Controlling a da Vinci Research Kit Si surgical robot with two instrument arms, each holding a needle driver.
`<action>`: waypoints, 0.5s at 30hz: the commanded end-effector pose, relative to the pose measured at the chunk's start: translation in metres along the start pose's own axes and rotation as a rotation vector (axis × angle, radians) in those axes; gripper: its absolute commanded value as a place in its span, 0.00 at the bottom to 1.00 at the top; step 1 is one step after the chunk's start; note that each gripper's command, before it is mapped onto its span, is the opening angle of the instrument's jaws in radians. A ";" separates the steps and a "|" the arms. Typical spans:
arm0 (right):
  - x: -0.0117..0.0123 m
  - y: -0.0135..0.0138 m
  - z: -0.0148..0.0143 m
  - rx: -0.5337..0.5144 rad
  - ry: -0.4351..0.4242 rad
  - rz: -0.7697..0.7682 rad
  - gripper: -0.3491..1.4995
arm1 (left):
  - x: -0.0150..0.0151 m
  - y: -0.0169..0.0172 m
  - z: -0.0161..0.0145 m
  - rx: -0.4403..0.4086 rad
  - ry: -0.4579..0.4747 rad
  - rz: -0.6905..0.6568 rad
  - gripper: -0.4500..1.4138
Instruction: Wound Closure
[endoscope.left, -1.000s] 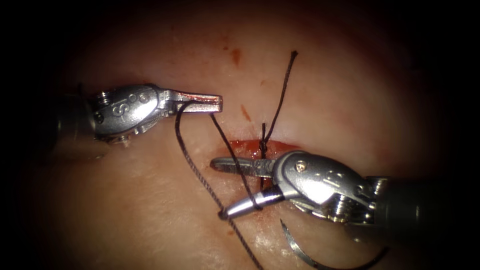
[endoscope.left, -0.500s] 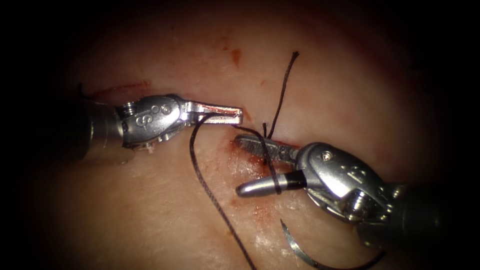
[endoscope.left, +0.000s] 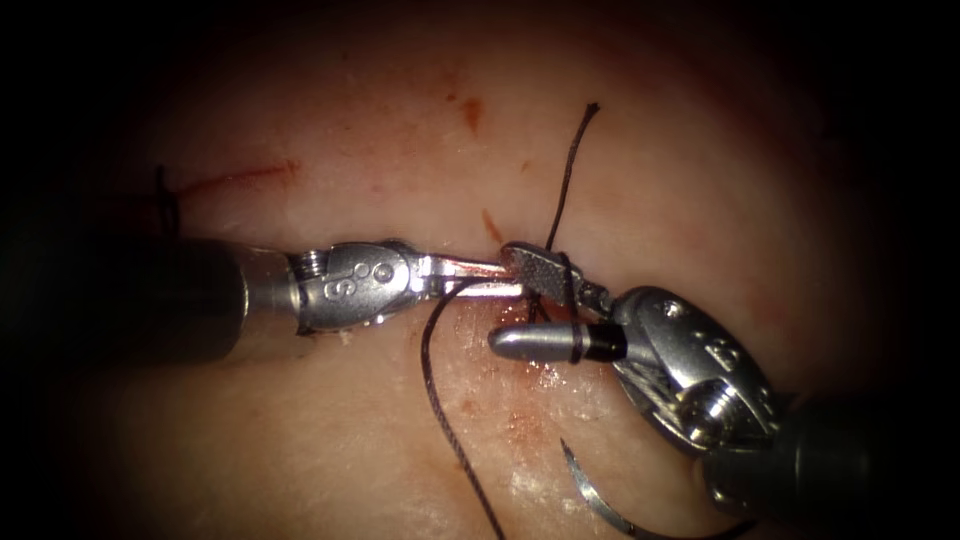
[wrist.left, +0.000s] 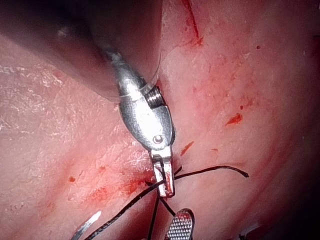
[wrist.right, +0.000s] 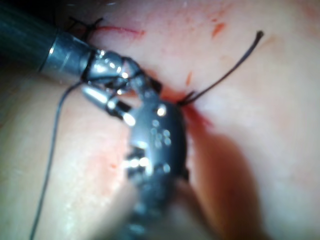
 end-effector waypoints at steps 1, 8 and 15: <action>-0.0006 0.0007 0.0001 -0.041 0.020 -0.003 0.68 | -0.0006 0.0005 0.0006 -0.001 0.001 -0.002 0.00; 0.0006 0.0030 -0.0005 -0.272 -0.022 -0.038 0.68 | 0.0008 0.0013 0.0016 0.001 0.004 -0.008 0.00; 0.0005 0.0042 0.0001 -0.499 -0.121 -0.080 0.69 | 0.0019 0.0006 0.0030 0.014 0.004 -0.018 0.00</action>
